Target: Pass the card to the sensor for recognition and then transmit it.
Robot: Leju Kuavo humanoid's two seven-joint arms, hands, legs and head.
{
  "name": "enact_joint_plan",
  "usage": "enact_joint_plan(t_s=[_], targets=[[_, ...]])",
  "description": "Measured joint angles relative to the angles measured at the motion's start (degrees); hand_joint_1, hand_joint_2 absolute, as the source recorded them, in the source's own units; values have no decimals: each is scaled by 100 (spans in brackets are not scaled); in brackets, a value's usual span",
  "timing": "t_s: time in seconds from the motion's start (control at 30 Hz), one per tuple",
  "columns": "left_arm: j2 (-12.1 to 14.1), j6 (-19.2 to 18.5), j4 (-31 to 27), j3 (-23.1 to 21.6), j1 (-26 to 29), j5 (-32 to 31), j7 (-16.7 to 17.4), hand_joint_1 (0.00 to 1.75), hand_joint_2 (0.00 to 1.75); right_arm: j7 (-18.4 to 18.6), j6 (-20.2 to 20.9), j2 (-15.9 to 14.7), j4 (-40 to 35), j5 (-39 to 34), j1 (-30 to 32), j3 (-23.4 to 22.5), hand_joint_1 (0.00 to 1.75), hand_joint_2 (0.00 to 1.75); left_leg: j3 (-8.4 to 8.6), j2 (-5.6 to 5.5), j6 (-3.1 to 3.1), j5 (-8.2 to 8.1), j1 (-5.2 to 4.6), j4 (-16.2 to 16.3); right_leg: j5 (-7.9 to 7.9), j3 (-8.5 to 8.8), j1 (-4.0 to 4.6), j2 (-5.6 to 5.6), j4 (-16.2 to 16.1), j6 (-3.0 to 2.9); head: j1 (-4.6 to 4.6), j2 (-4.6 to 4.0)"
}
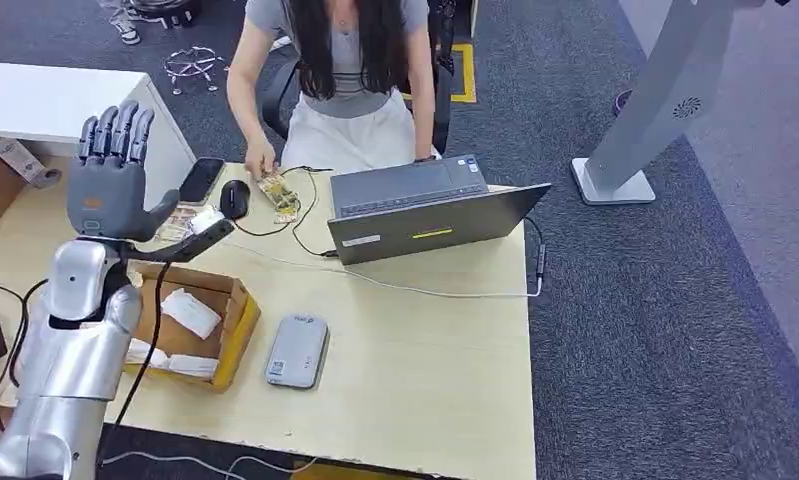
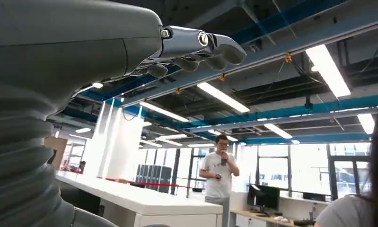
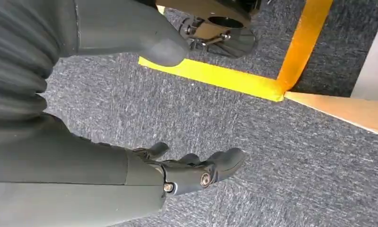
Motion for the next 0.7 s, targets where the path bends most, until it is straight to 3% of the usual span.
enact_joint_plan(t_s=[0.27,0.37,0.43,0.53,0.57,0.63,0.7], targets=[[0,2,-238,0,150,28,-9,0,175,0,0,0,0,-4,2,0,0,175,0,0,0,3,1,0,2,1,0,0,3,-2,-2,0],[-2,250,-472,2,416,337,-322,0,175,-35,-13,0,0,-79,3,-22,0,175,4,7,-3,0,-1,-3,2,3,0,8,4,-2,4,0],[-18,672,-969,18,1025,755,-711,0,175,-96,-44,0,0,-158,24,-59,0,175,13,36,0,-15,-4,-7,-3,6,-1,38,3,0,4,0],[-83,1455,-1984,87,2320,1395,-1662,0,175,-203,-120,0,0,-280,91,-170,0,175,20,55,1,-40,-2,-7,-20,5,-4,60,0,-6,-9,0],[-186,1548,-2338,171,2790,1621,-2195,0,175,-230,-120,0,0,-317,109,-201,0,175,17,55,4,-43,-2,-8,-32,8,-4,61,-1,5,7,0],[-510,1652,-3165,524,3710,2329,-3623,0,175,-302,-136,0,0,-376,124,-286,0,175,23,56,8,-62,-4,-7,-44,8,-3,62,-6,3,-2,0],[-735,1670,-3677,799,4238,2775,-3749,0,175,-343,-146,0,0,-426,128,-345,0,175,16,33,9,-62,-2,-5,-55,10,-3,35,-9,15,2,0]])
